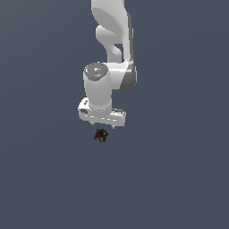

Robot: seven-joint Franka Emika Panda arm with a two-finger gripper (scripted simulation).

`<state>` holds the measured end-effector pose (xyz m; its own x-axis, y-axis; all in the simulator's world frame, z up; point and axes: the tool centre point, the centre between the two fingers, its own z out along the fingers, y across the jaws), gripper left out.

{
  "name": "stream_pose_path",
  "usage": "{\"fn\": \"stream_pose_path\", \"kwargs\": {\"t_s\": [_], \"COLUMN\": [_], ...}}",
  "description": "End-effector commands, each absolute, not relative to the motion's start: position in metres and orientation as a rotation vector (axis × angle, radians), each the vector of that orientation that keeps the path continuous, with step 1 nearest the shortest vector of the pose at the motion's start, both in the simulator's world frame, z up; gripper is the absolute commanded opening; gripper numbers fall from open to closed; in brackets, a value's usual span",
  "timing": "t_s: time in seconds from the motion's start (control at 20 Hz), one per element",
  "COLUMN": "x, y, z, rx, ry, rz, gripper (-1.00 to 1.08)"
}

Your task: Pick up the object and move it to a goal position.

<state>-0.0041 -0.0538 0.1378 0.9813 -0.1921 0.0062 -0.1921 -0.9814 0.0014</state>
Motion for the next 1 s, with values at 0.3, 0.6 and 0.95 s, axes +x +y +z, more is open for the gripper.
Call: {"fn": "stream_pose_path", "kwargs": {"t_s": [0.3,0.6,0.95], "x": [-0.011,-0.012,-0.013], "y": [-0.075,-0.079,-0.079], "z": [0.088,0.081,0.064], "rx": [3.092,3.085,3.084], "ry": [-0.560,-0.593,-0.596], "rz": [0.001,-0.002,-0.001], "gripper": [1.00,1.00,1.00]}}
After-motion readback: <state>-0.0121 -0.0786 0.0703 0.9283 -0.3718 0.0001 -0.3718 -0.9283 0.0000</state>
